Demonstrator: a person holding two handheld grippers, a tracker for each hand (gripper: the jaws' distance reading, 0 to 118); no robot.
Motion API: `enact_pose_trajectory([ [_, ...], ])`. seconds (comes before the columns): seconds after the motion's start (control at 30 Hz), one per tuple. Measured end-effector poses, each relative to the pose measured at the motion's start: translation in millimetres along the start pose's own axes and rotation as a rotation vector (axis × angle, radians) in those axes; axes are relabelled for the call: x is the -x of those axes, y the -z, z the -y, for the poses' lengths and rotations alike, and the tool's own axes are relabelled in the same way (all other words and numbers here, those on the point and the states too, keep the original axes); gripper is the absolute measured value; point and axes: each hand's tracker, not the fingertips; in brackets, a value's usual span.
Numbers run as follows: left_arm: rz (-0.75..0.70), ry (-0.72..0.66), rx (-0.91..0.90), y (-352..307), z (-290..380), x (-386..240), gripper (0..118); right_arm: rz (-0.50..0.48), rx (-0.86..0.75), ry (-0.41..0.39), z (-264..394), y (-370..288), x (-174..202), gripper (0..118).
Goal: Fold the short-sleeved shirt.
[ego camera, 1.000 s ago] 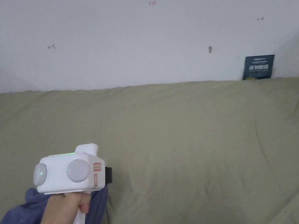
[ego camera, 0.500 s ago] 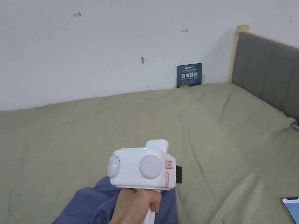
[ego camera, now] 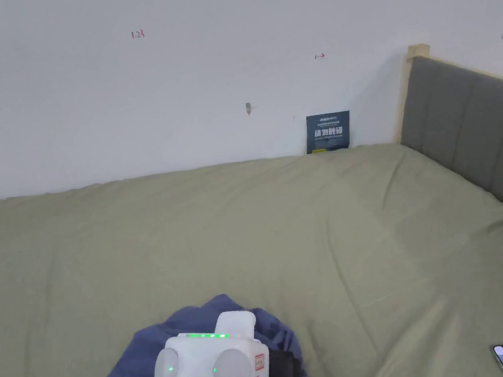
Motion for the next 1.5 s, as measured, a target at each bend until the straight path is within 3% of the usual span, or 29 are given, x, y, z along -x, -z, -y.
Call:
enact_pose_trajectory([
  [0.03,0.001,0.007,-0.055,-19.2,36.3,-16.4,113,-0.01,-0.011,-0.004,-2.7,-2.7,1.5,0],
  [0.23,-0.107,-0.009,-0.285,-153.4,94.1,23.5,108,-0.041,-0.072,-0.038,-11.3,-21.7,13.0,1],
  [0.3,-0.162,-0.03,-0.356,-194.5,120.5,36.7,95,-0.05,-0.089,-0.049,-12.6,-26.8,16.2,1],
  [0.33,-0.193,-0.039,-0.408,-215.6,135.1,43.1,68,-0.054,-0.1,-0.057,-13.8,-29.1,17.9,1],
  [0.4,-0.276,-0.076,-0.491,-247.8,158.6,53.2,0,-0.049,-0.123,-0.07,-16.2,-34.2,21.6,1],
  [0.6,-0.479,-0.132,-0.638,-306.9,214.4,67.6,0,-0.046,-0.209,-0.122,-24.9,-46.5,34.4,1],
  [0.73,-0.54,-0.177,-0.707,-324.2,237.7,68.3,0,-0.043,-0.233,-0.153,-26.4,-53.0,44.2,1],
  [1.13,-0.492,-0.246,-0.654,-319.0,244.5,93.9,0,-0.065,-0.226,-0.176,-27.2,-52.8,57.3,1],
  [1.4,-0.376,-0.228,-0.355,-247.1,217.5,143.3,0,-0.081,-0.177,-0.175,-20.6,-36.5,62.7,1],
  [1.43,-0.364,-0.245,-0.353,-232.9,214.2,150.1,18,-0.081,-0.169,-0.177,-19.6,-33.7,63.8,1],
  [1.47,-0.377,-0.25,-0.316,-220.3,209.7,155.2,57,-0.08,-0.159,-0.177,-18.8,-30.8,64.5,1],
  [1.5,-0.352,-0.248,-0.233,-201.8,202.6,166.1,103,-0.082,-0.147,-0.177,-17.9,-27.5,64.8,1],
])
